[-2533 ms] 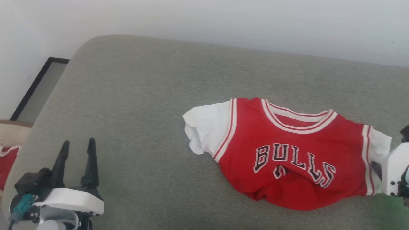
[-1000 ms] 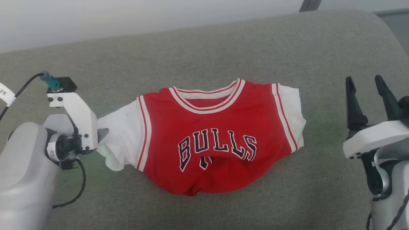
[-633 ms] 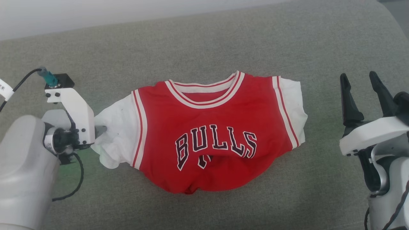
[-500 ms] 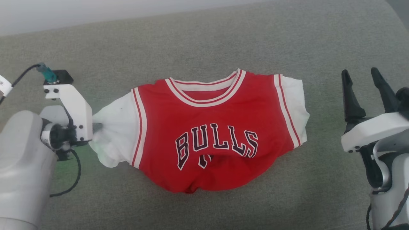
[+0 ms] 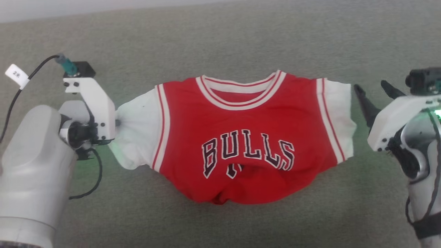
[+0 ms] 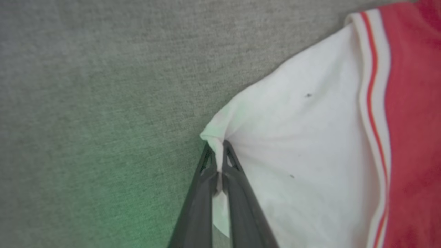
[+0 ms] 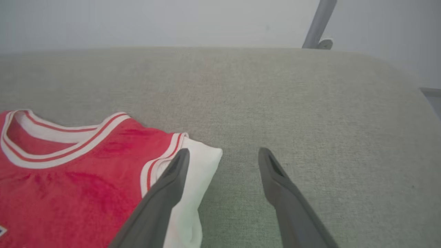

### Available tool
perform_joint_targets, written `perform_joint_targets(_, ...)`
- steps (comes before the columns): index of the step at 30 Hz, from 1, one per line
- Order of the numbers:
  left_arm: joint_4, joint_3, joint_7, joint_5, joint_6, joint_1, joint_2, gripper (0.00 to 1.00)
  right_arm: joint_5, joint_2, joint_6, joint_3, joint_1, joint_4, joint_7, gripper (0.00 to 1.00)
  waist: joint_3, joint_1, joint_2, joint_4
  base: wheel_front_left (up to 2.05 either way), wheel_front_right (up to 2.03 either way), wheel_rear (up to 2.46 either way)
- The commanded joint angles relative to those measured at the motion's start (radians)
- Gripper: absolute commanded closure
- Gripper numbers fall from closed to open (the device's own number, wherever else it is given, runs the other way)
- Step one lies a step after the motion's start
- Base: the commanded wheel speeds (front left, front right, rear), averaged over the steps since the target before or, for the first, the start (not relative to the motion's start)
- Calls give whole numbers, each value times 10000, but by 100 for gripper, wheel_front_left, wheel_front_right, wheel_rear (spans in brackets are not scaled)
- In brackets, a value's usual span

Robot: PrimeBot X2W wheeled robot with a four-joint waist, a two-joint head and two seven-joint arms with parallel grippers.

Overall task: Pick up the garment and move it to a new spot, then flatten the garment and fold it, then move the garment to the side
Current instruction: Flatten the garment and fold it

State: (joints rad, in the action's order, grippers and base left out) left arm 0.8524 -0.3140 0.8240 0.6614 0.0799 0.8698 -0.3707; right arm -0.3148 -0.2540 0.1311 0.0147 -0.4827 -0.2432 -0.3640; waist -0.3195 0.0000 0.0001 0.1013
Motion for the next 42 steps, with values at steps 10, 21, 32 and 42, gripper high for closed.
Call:
perform_joint_targets(10,703,-245,-508,12,98,215,432,100,-1398,-1117,-3,-1177,-1425,-2086,-2822,0,-415,0,-1,-887,0,0,0)
perform_joint_targets(21,1220,-302,-1047,6,175,807,550,100,-1973,-1422,-3,-1375,-2333,-2654,-3523,100,-156,0,-1,-1146,0,0,0)
perform_joint_targets(32,878,-405,-1356,-211,205,2327,364,100,-2069,-1273,-3,-1771,-3847,-1998,-2488,100,1713,0,-1,-1283,0,0,0)
perform_joint_targets(42,369,-253,-1517,-243,85,3846,-150,100,-2312,-509,-3,-2134,-5444,-2460,-1982,100,3141,0,-1,-1212,0,0,0)
